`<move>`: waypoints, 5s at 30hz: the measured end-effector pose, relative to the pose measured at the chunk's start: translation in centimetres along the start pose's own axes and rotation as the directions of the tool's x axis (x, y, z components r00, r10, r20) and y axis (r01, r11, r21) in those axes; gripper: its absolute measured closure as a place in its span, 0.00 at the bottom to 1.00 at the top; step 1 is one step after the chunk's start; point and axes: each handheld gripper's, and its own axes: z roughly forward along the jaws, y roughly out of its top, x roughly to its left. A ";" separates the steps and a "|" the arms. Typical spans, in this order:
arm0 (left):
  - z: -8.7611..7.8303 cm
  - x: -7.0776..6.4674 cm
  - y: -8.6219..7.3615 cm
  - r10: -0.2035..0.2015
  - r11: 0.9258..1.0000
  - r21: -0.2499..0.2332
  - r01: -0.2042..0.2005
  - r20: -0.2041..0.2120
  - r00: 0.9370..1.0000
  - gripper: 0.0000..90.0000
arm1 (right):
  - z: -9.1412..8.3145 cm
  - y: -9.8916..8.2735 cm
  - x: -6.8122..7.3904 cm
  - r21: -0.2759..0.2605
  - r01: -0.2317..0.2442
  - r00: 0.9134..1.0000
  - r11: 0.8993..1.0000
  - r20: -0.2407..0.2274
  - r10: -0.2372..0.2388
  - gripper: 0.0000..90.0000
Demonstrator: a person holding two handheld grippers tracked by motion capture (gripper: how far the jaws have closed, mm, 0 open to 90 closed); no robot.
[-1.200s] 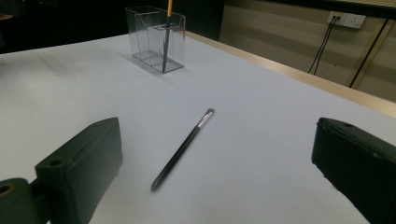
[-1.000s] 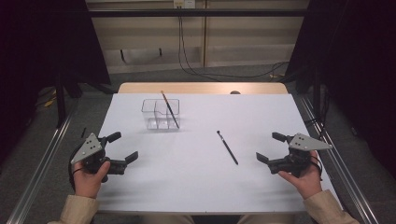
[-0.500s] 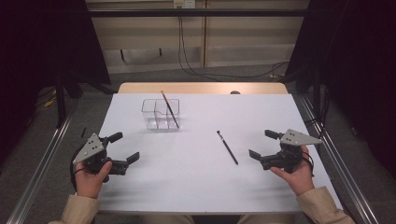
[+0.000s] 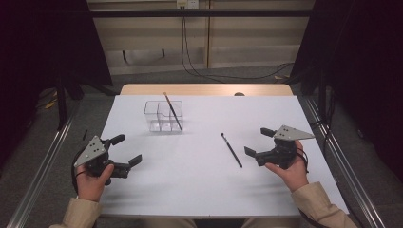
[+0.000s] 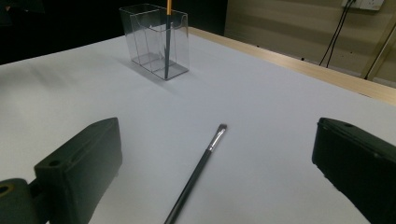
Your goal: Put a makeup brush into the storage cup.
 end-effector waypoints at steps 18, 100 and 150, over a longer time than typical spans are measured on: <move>0.2 0.1 -0.1 -0.002 1.000 0.000 0.002 0.007 1.000 0.00 | 2.1 0.7 0.6 0.010 -0.009 1.000 1.000 -0.022 0.009 0.01; 1.9 -0.3 0.0 0.008 1.000 0.023 -0.009 0.044 0.999 0.00 | 6.4 1.4 0.4 0.508 -0.049 0.998 0.860 -0.015 0.066 0.09; 2.0 -0.1 -0.2 0.004 1.000 0.028 -0.005 0.040 0.999 0.00 | 9.2 1.3 1.9 0.772 0.070 0.997 0.632 -0.064 -0.032 0.86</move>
